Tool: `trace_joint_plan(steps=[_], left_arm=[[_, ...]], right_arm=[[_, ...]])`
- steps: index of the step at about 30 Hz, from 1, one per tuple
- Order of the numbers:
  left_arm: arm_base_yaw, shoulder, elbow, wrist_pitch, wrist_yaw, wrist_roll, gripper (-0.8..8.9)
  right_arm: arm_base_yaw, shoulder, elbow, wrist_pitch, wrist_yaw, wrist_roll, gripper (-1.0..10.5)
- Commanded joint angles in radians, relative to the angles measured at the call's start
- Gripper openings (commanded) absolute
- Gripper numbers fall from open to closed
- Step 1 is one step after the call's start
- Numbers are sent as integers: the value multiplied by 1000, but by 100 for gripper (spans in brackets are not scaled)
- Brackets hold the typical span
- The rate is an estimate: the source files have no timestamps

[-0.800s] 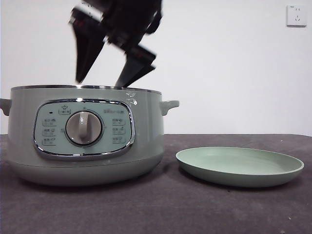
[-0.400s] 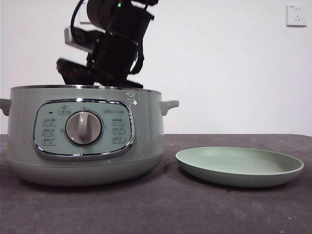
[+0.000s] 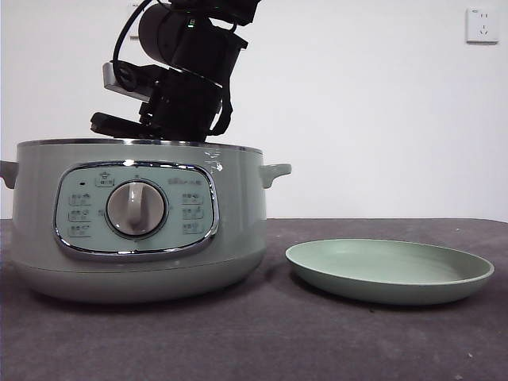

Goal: Take the corn out from the steamer,put the corn on the plate,close the lid

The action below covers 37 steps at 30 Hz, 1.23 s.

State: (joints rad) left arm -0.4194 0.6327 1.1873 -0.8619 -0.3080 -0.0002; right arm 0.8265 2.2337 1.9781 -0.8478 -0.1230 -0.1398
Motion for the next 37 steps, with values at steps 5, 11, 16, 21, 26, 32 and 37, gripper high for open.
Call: trace_joint_plan(steps=[5, 11, 16, 21, 26, 32, 37], left_arm=[[-2, 8, 11, 47, -7, -3, -9], [-2, 72, 11, 67, -3, -2, -9], [-2, 146, 11, 106, 5, 2, -9], [-2, 219, 11, 155, 99, 2, -9], [-2, 288, 11, 213, 176, 1, -9], [-3, 341, 11, 256, 243, 0, -9], [-3, 358, 11, 270, 261, 0, -9]], right_arm=[[5, -89, 9, -25, 20, 37, -16], [-13, -217, 9, -107, 28, 38, -16], [-58, -319, 9, -259, 38, 38, -16], [-118, -399, 9, -408, 138, 63, -16], [-215, -432, 9, -523, 156, 75, -16], [-355, -432, 6, -528, 151, 141, -16], [-405, -433, -50, -529, 150, 162, -16]])
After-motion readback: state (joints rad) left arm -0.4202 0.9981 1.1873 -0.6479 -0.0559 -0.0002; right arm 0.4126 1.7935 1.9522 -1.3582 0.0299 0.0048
